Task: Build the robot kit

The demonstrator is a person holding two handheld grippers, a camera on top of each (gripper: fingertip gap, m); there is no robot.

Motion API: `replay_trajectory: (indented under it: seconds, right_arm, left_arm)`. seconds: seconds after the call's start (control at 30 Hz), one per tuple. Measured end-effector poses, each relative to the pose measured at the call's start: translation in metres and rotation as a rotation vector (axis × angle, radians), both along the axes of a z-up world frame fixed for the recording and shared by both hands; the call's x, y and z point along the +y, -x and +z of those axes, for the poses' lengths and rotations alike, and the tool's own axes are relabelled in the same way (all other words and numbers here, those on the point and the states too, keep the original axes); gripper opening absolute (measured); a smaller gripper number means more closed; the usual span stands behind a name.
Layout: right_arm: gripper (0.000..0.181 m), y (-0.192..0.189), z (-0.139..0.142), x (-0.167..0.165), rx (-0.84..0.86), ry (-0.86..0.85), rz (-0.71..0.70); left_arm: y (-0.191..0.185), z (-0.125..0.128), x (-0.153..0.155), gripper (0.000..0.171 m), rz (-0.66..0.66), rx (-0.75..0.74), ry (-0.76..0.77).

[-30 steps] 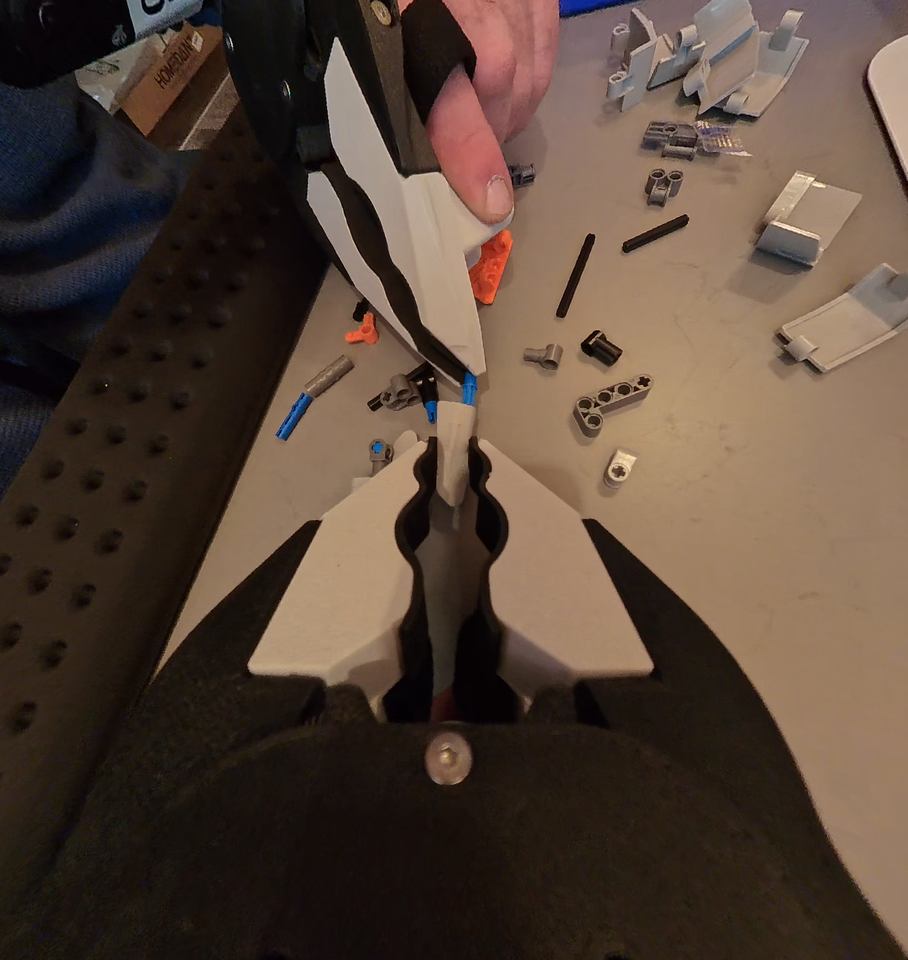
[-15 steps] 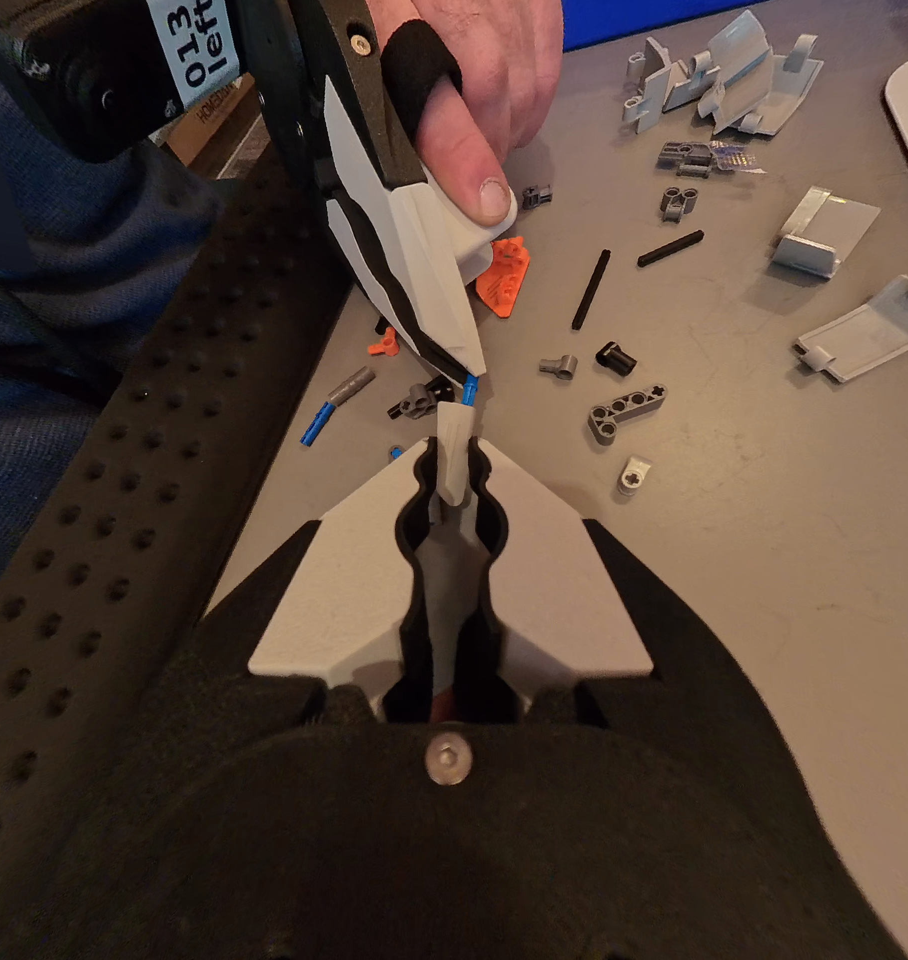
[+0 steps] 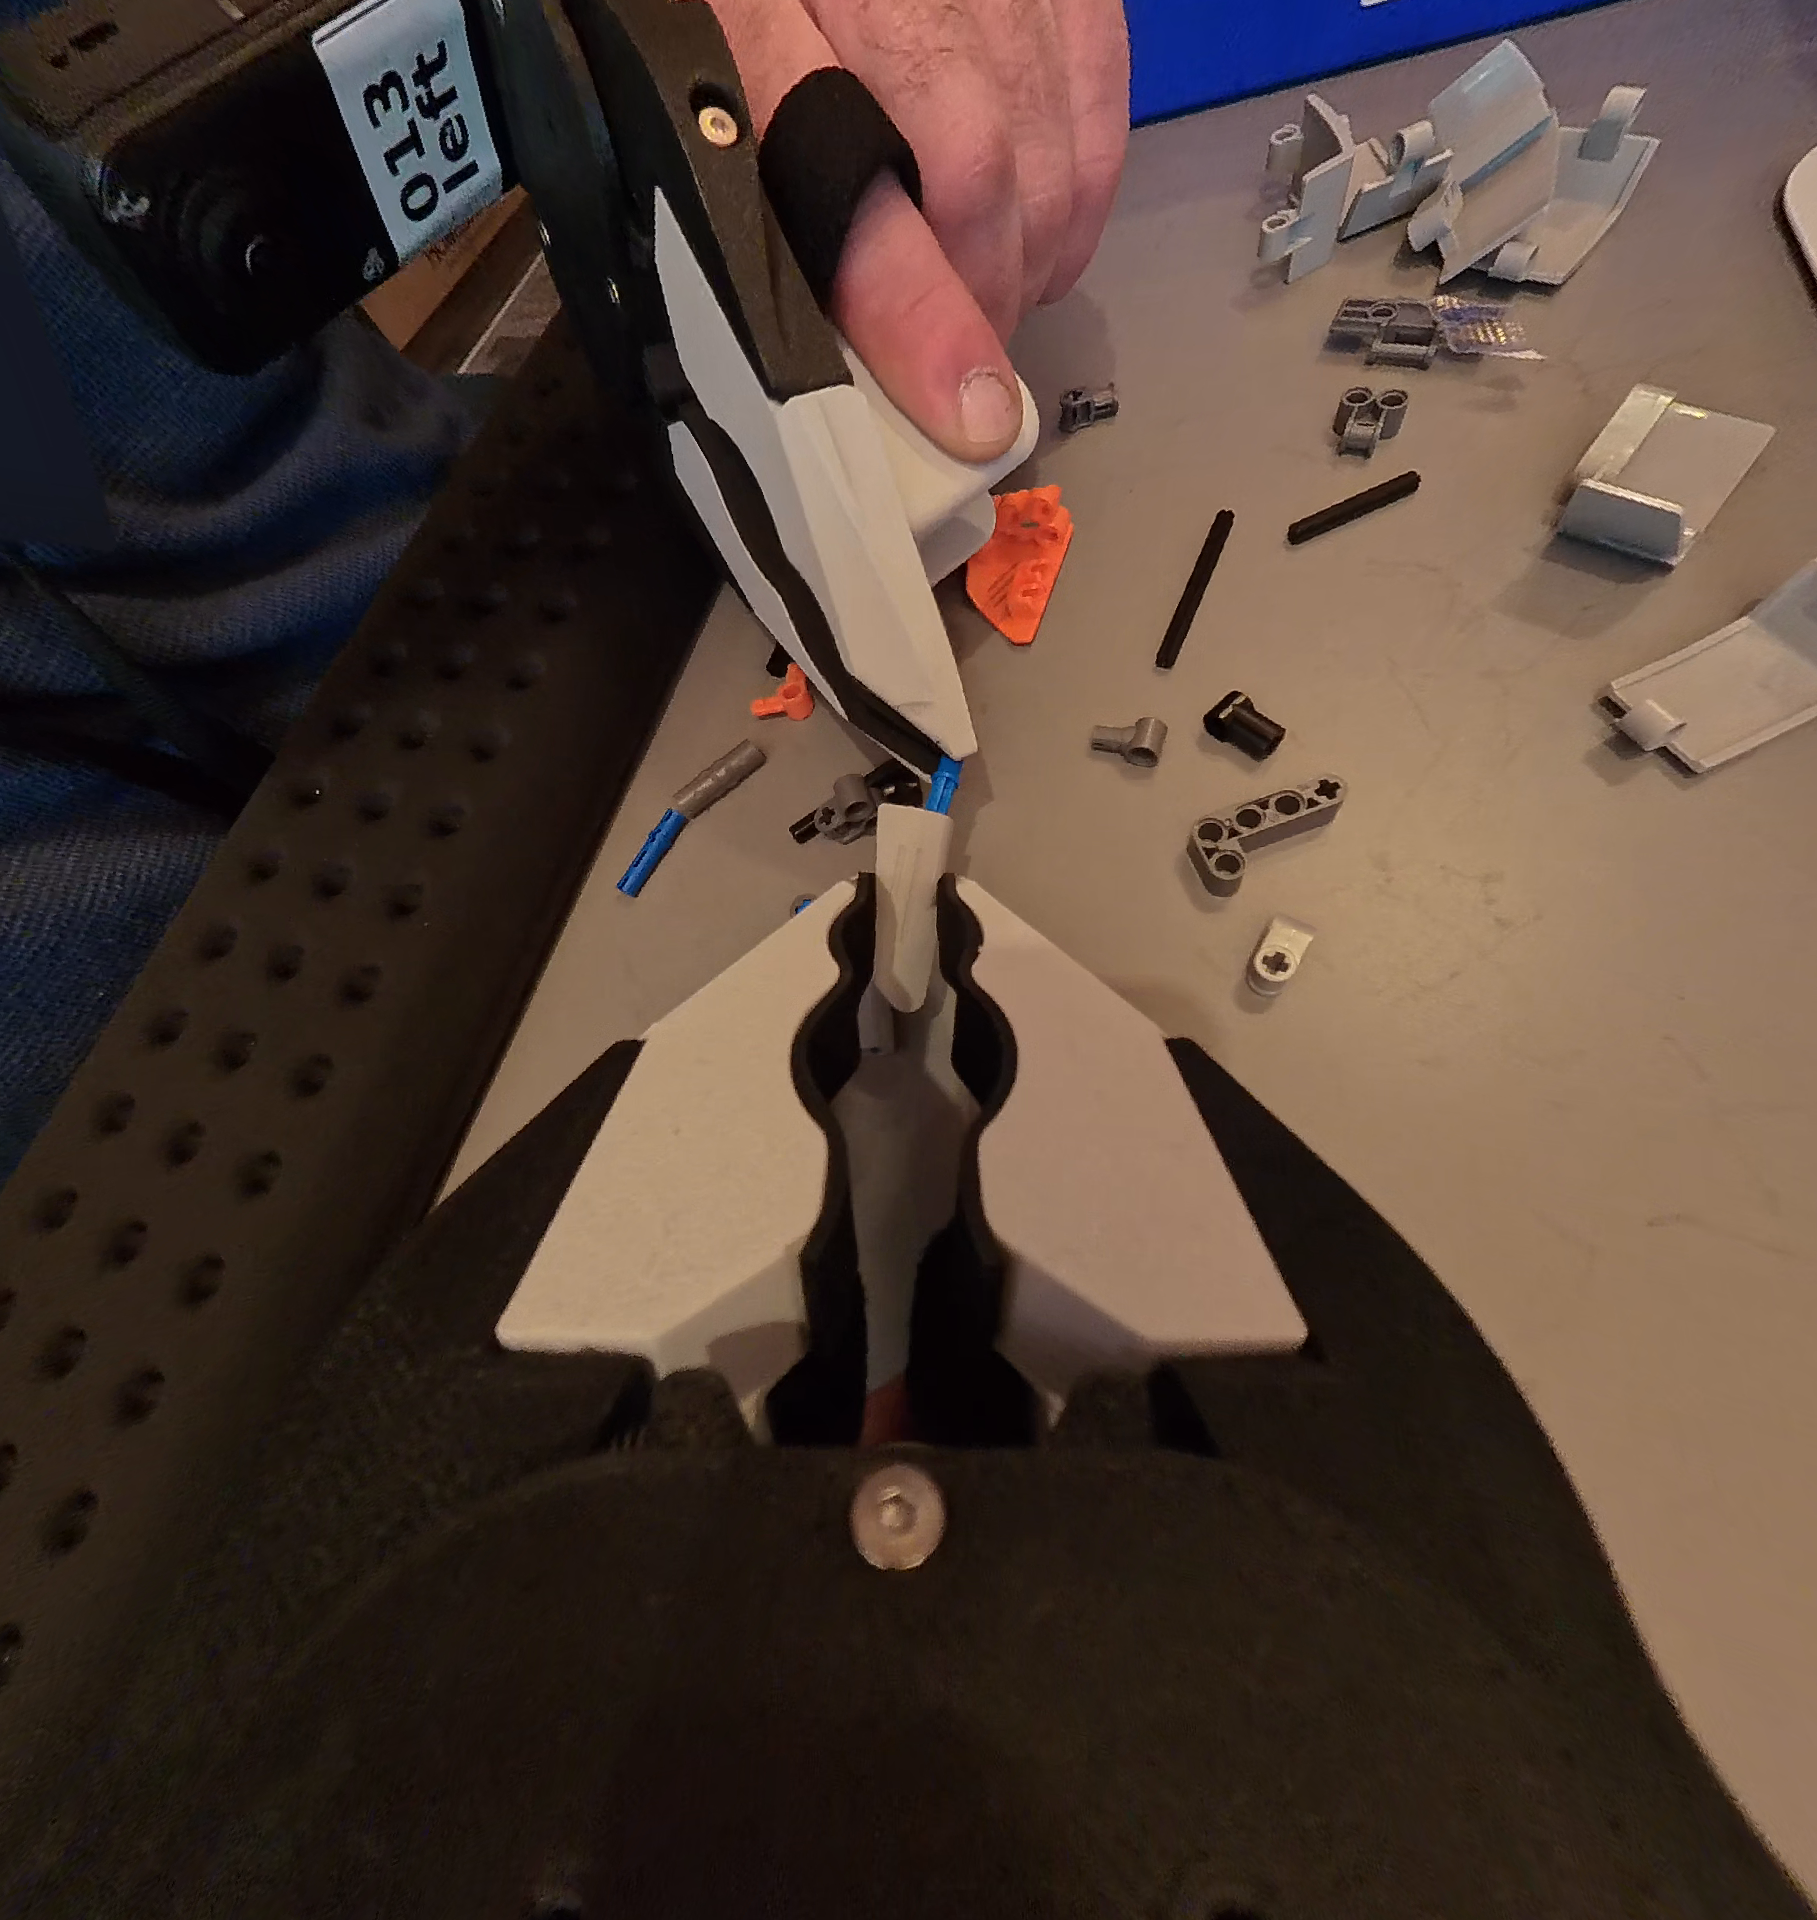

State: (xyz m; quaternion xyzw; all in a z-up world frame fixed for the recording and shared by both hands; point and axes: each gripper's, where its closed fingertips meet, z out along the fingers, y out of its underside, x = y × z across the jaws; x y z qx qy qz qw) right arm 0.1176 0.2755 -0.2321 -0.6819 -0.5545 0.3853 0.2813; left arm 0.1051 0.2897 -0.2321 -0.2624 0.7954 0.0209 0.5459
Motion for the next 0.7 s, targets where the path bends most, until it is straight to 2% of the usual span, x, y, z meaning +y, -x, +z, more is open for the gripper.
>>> replay_trajectory:
  seconds: [0.37,0.7]
  right_arm:
    - [0.009,0.0012,-0.0044,-0.0006,-0.048,-0.019,-0.004]
    - [0.008,0.0012,-0.0038,-0.0019,-0.035,0.024,0.000]
  left_arm:
    - [0.0003,-0.0044,0.0001,0.003,0.019,0.032,-0.041]
    - [-0.0015,-0.0026,0.0018,0.002,0.014,0.033,-0.208]
